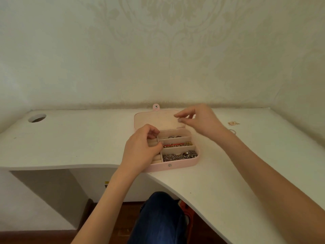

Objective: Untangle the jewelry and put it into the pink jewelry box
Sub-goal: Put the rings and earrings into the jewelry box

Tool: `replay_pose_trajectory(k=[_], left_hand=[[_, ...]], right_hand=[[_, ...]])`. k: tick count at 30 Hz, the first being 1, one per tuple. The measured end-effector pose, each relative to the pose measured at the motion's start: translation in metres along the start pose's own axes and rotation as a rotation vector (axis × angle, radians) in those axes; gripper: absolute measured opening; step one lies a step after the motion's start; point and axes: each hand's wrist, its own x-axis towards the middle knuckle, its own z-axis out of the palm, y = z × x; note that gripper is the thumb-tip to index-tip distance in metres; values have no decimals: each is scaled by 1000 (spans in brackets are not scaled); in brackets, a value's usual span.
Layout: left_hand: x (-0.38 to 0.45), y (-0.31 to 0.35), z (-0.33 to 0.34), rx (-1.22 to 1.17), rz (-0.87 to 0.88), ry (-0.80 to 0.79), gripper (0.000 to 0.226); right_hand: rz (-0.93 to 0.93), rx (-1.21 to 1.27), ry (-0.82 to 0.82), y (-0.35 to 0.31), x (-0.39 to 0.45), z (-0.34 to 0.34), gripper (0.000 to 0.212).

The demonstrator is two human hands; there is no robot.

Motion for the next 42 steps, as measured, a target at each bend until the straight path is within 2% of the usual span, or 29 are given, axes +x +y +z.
replay_pose_trajectory(k=[5, 10, 17, 23, 27, 30, 34, 36, 38, 40, 42], left_hand=[[0, 0, -1, 13, 6, -9, 26], [0, 1, -1, 2, 4, -17, 26], [-1, 1, -2, 2, 7, -20, 26], [-1, 2, -2, 10, 8, -21, 26], [-1, 1, -2, 23, 12, -21, 25], [-1, 1, -2, 35, 13, -18, 25], [-1, 2, -3, 43, 7, -21, 25], [-1, 3, -3, 39, 9, -23, 25], [-1, 3, -3, 32, 9, -19, 24], [-1, 3, -2, 24, 6, -16, 25], [0, 2, -2, 18, 1, -15, 25]], right_hand=[[251, -173, 26, 43, -3, -51, 10], [576, -324, -143, 64, -14, -86, 19], [641, -398, -157, 65, -14, -72, 27], [589, -464, -99, 70, -11, -60, 21], [505, -494, 27, 71, -8, -55, 16], [391, -386, 60, 61, -9, -56, 17], [89, 16, -95, 10, -11, -43, 15], [-34, -15, -208, -8, -11, -24, 16], [-135, -151, -274, -10, -11, -4, 20], [-177, -241, -293, -5, -10, 4, 22], [-182, -212, -286, -5, -10, 4, 17]])
